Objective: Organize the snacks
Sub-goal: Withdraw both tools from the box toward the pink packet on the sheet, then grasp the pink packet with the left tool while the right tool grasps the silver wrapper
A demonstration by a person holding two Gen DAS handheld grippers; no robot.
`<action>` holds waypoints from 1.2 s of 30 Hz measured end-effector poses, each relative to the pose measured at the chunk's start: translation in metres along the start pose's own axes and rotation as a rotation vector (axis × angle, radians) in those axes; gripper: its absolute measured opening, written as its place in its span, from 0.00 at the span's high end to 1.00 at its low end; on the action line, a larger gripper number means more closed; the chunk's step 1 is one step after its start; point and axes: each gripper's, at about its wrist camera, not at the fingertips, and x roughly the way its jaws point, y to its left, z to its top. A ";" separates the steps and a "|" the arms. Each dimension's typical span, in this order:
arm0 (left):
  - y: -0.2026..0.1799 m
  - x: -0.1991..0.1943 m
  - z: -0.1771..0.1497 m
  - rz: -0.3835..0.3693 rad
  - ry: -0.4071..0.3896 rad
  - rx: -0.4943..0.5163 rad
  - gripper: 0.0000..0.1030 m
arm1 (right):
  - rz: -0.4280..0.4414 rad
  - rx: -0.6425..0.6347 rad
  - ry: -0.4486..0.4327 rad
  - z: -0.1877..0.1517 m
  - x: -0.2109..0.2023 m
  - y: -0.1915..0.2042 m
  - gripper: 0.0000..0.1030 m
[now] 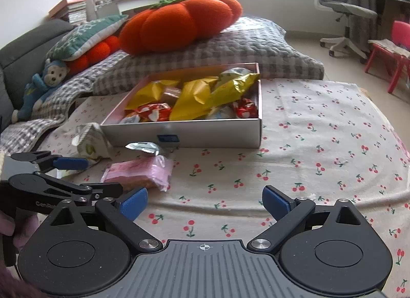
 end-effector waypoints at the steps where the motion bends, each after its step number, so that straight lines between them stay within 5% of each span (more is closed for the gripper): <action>1: -0.003 0.002 0.001 -0.013 0.004 0.013 0.12 | -0.003 0.005 0.001 0.000 0.001 -0.001 0.05; 9: -0.021 0.015 0.009 -0.064 0.050 0.184 0.35 | -0.009 0.016 0.013 0.004 0.008 -0.006 0.05; 15: -0.017 0.011 0.007 -0.071 0.068 0.188 0.55 | -0.007 0.012 0.027 0.005 0.016 -0.005 0.05; 36: 0.009 -0.038 -0.030 -0.018 0.129 0.217 0.60 | 0.007 -0.033 0.042 0.005 0.030 0.017 0.05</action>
